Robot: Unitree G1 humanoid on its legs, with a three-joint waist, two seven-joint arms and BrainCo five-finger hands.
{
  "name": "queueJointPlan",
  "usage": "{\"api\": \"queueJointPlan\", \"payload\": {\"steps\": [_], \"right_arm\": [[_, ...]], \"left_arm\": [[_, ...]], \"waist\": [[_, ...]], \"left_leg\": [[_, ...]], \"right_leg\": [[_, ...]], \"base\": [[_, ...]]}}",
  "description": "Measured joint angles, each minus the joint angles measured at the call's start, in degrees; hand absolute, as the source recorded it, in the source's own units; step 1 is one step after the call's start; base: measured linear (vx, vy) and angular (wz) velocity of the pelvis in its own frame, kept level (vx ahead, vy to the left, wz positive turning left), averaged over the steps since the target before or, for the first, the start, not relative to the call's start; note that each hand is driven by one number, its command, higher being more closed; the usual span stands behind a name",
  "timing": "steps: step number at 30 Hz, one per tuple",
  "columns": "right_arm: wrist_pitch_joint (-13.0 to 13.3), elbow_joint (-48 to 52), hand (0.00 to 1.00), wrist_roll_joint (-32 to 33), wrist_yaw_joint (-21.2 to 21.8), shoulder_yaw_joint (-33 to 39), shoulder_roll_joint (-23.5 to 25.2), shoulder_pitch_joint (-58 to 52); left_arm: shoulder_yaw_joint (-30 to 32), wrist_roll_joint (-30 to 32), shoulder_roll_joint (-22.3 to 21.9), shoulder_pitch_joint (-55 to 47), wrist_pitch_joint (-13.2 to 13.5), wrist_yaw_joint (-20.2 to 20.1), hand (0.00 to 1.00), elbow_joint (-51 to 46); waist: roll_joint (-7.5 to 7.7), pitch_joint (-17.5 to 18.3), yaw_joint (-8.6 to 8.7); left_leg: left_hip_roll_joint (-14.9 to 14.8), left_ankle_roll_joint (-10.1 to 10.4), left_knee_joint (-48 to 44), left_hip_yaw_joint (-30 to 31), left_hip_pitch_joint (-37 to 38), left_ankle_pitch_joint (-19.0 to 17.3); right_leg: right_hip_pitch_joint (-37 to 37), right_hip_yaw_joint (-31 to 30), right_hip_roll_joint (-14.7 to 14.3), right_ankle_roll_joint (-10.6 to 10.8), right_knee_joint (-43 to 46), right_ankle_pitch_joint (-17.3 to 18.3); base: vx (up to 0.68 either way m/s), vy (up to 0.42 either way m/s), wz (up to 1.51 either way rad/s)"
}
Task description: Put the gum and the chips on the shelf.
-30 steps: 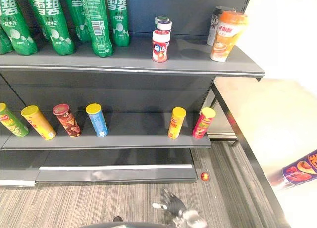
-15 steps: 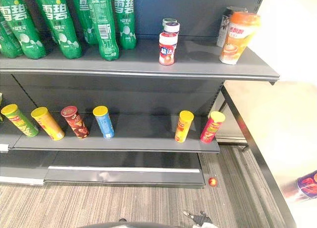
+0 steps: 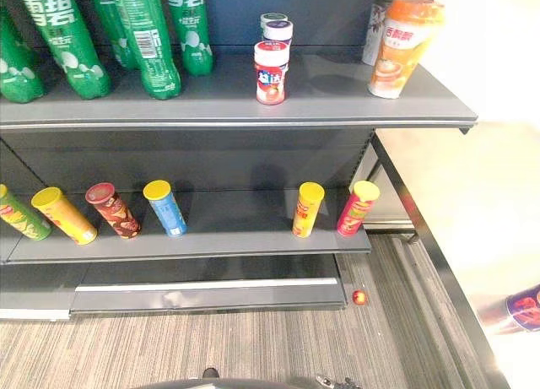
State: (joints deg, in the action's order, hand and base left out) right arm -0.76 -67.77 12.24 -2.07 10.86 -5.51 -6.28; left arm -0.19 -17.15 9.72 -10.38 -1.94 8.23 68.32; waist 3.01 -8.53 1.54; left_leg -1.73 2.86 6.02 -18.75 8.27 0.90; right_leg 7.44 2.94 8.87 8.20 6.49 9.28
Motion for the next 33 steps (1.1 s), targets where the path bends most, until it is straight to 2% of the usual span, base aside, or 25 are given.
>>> {"api": "queueJointPlan", "payload": {"steps": [2, 3, 5, 6, 7, 8, 9, 10, 11, 13, 14, 15, 17, 19, 20, 24, 25, 26, 27, 28, 29, 30, 31, 33], "right_arm": [[0.32, 0.62, 0.0, 1.93, -0.11, 1.7, 0.33, -0.89], [0.76, 0.97, 0.0, 2.75, -0.17, 2.94, 0.99, -1.09], [1.36, 2.1, 0.0, 3.89, -0.23, 4.59, 1.56, -1.86], [1.91, 3.06, 0.0, 3.76, -0.18, 4.9, 2.01, -2.52], [2.44, 3.91, 0.0, 3.46, -0.01, 5.31, 2.41, -2.78], [2.64, 3.94, 0.0, 3.45, 0.09, 5.51, 2.59, -2.78], [2.96, 3.83, 0.0, 3.42, 0.06, 6.75, 3.19, -3.05], [3.03, 3.8, 0.0, 3.43, 0.04, 6.84, 3.21, -3.18], [3.61, 3.82, 0.0, 3.42, 0.03, 7.19, 3.34, -3.77], [3.92, 3.75, 0.0, 3.34, 0.01, 8.04, 3.41, -3.94], [3.84, 3.45, 0.0, 2.82, -0.01, 8.38, 3.58, -3.8], [3.89, 3.44, 0.0, 2.2, 0.01, 8.37, 3.46, -3.43], [3.87, 3.48, 0.0, 0.7, 0.17, 8.18, 2.56, -2.2], [3.84, 3.58, 0.0, -1.02, 0.26, 7.57, 2.31, -2.24], [3.84, 3.64, 0.0, -1.02, 0.48, 6.76, 1.75, -2.28], [3.87, 3.68, 0.0, -1.03, 0.47, 6.58, 1.44, -2.78], [3.91, 3.67, 0.0, -1.03, 0.21, 6.55, 1.54, -2.67], [3.92, 3.49, 0.0, -1.05, 0.02, 6.11, 1.84, -2.52], [3.98, 3.51, 0.0, -1.05, 0.07, 5.91, 2.08, -2.37], [4.05, 3.59, 0.0, -1.0, 0.05, 5.44, 2.25, -2.29], [4.06, 3.69, 0.0, -1.0, 0.02, 5.39, 2.18, -2.29], [4.13, 3.75, 0.0, -0.93, -0.08, 4.6, 1.71, -2.25], [4.2, 3.59, 0.0, -0.95, -0.19, 3.66, 0.75, -1.89], [4.57, 2.63, 0.0, -0.95, -0.37, 2.72, -1.0, -0.43]], "left_arm": [[-0.1, 0.64, -0.05, 0.4, -0.17, -0.35, 0.0, 0.0], [0.13, 2.01, 0.13, 0.62, -0.62, -0.74, 0.0, 0.0], [0.35, 3.55, 0.75, 0.86, -0.74, -1.61, 0.0, -0.06], [0.88, 4.71, 1.13, 1.05, -0.8, -1.84, 0.0, -0.13], [1.39, 4.84, 1.59, 1.1, -1.08, -1.83, 0.0, -1.0], [1.83, 4.83, 1.74, 1.06, -1.15, -1.85, 0.0, -1.33], [2.86, 4.4, 1.85, 1.1, -1.2, -1.84, 0.0, -1.53], [2.89, 4.37, 1.87, 1.16, -1.21, -1.82, 0.0, -1.67], [2.93, 4.29, 2.11, 1.69, -1.17, -1.8, 0.0, -2.4], [2.87, 3.82, 1.99, 2.85, -1.12, -2.24, 0.0, -2.82], [2.94, 3.73, 1.65, 3.64, -1.11, -2.37, 0.0, -2.76], [2.95, 3.72, 1.57, 4.01, -1.1, -2.45, 0.0, -2.7], [3.9, 2.93, -0.09, 4.33, -0.7, -2.82, 0.0, -2.53], [4.02, 2.04, -0.53, 4.41, -0.51, -2.94, 0.0, -2.41], [4.03, 2.03, -0.67, 4.4, -0.5, -2.94, 0.0, -2.3], [4.06, 2.03, -0.98, 4.15, -0.58, -3.55, 0.0, -2.23], [4.21, 2.03, -0.76, 4.06, -0.56, -4.09, 0.0, -2.23], [4.83, 1.54, -0.54, 3.45, -0.46, -4.42, 0.0, -2.25], [5.41, 0.71, -0.36, 3.35, -0.23, -4.37, 0.0, -2.29], [6.32, -0.75, -0.1, 3.16, 0.12, -4.52, 0.0, -2.26], [6.77, -1.14, -0.16, 3.11, 0.12, -4.5, 0.0, -2.25], [7.39, -3.45, -0.59, 2.73, 0.29, -4.33, 0.0, -2.26], [7.36, -5.17, -1.53, 2.22, 0.72, -4.04, 0.0, -2.26], [7.75, -7.04, -2.84, 1.98, 1.27, -3.9, 0.0, -2.24]], "waist": [[-0.1, -0.19, 0.03], [-0.33, -0.43, -0.05], [-0.88, -0.91, -0.09], [-1.29, -0.91, -0.06], [-0.77, -1.12, -0.1], [-0.59, -1.26, -0.18], [-0.63, -1.27, -0.05], [-0.63, -1.27, -0.07], [-0.62, -1.27, -0.14], [-0.4, -1.23, -0.12], [-0.06, -1.23, -0.3], [-0.06, -1.17, -0.14], [-1.52, -1.59, -0.15], [-1.55, -1.46, -0.11], [-2.03, -1.39, 0.05], [-2.22, -0.31, 0.07], [-2.26, 0.04, 0.08], [-1.06, 0.28, -0.24], [-0.53, 0.23, -0.19], [-0.44, 0.11, -0.22], [-0.45, 0.1, -0.23], [-0.62, 0.08, -0.51], [-0.94, 0.15, -1.26], [-2.52, 0.0, -2.03]], "left_leg": [[-0.21, -0.45, 0.0, -1.85, 0.16, -0.54], [-0.86, -0.74, 0.0, -3.94, 0.42, -0.73], [-2.43, -0.97, -0.01, -7.52, 1.3, -1.4], [-3.55, -1.47, -0.02, -10.74, 1.13, -1.56], [-4.54, -2.04, -0.04, -15.0, 0.87, -1.41], [-4.88, -2.06, -0.06, -17.02, 0.95, -1.42], [-6.12, -1.95, -0.42, -22.05, 1.29, -1.35], [-6.3, -1.89, -0.44, -22.91, 1.32, -1.31], [-6.67, -1.59, -0.44, -25.26, 1.14, -1.12], [-6.52, -1.02, -0.45, -28.7, 0.98, -0.72], [-6.33, -0.48, -0.44, -31.32, 1.26, -0.35], [-6.61, -0.21, -0.43, -32.52, 1.46, -0.14], [-7.17, 0.84, -0.41, -37.45, 3.03, 0.51], [-6.61, 1.39, -0.34, -39.08, 3.72, 0.83], [-6.79, 1.8, -0.23, -39.34, 3.93, 1.15], [-8.18, 2.6, -0.46, -39.29, 4.03, 1.94], [-9.55, 2.82, -2.5, -39.3, 3.81, 1.73], [-12.25, 3.03, -9.38, -38.06, 2.73, -0.24], [-13.86, 2.86, -13.01, -36.69, 1.91, -1.01], [-17.46, 1.82, -20.95, -32.92, -0.19, -2.34], [-19.09, 1.17, -24.79, -30.28, -1.32, -2.73], [-20.88, 0.77, -31.29, -23.21, -4.05, -2.95], [-18.65, 1.75, -32.09, -14.09, -5.28, -5.93], [-13.63, 2.23, -29.57, -6.05, -5.65, -9.68]], "right_leg": [[-2.56, -0.34, 0.12, 0.95, 3.87, -0.28], [-4.79, -0.22, -0.24, 1.98, 6.86, -1.54], [-6.68, 0.47, -1.27, 0.6, 8.15, -5.04], [-8.24, 2.8, -2.07, -1.28, 7.63, -7.5], [-10.56, 7.87, -1.65, -3.04, 9.72, -7.8], [-11.8, 11.15, -0.74, -4.16, 12.39, -7.07], [-12.5, 18.7, 2.55, -5.92, 19.07, -5.64], [-12.34, 19.52, 3.09, -5.9, 19.73, -5.63], [-11.52, 21.85, 5.1, -5.95, 20.5, -5.67], [-8.37, 25.55, 7.53, -5.54, 17.11, -7.63], [-6.42, 27.02, 7.64, -4.33, 12.2, -8.81], [-5.92, 28.87, 7.0, -4.44, 10.28, -8.67], [-5.0, 31.64, 4.97, -4.19, 4.7, -8.16], [-3.9, 31.15, 4.28, -2.62, 1.05, -6.4], [-3.8, 31.01, 3.63, -2.6, 0.15, -6.15], [-3.63, 30.49, 1.96, -3.61, -0.71, -5.44], [-3.04, 30.14, 1.27, -3.9, -1.94, -5.25], [-2.54, 29.2, 0.69, -3.91, -3.26, -5.34], [-2.32, 28.59, 0.38, -4.14, -3.64, -5.48], [-2.35, 27.06, -0.36, -4.7, -3.84, -5.54], [-2.41, 25.78, -0.86, -5.07, -3.78, -5.53], [-2.59, 22.92, -1.5, -5.91, -3.37, -5.46], [-3.65, 18.72, -1.77, -6.31, -3.08, -5.58], [-5.61, 12.89, -1.81, -6.63, -2.66, -5.82]], "base": [[0.01, 0.058, -0.48], [-0.02, 0.084, -0.79], [-0.05, 0.099, -1.0], [-0.09, 0.065, -1.37], [-0.1, 0.054, -1.49], [-0.1, 0.071, -1.9], [-0.05, 0.055, -1.44], [-0.05, 0.04, -1.62], [-0.01, -0.041, -1.04], [-0.01, -0.157, -1.2], [-0.03, -0.22, -1.06], [-0.07, -0.229, -1.26], [-0.09, -0.193, -1.15], [-0.1, -0.186, -0.61], [-0.11, -0.166, -0.29], [-0.1, -0.095, -0.05], [-0.04, -0.077, -0.21], [-0.02, -0.089, -0.3], [-0.02, -0.117, -0.53], [-0.01, -0.113, -0.49], [-0.03, -0.12, -0.8], [-0.02, -0.033, -1.19], [0.0, 0.027, -1.45], [0.02, 0.124, -1.65]]}}
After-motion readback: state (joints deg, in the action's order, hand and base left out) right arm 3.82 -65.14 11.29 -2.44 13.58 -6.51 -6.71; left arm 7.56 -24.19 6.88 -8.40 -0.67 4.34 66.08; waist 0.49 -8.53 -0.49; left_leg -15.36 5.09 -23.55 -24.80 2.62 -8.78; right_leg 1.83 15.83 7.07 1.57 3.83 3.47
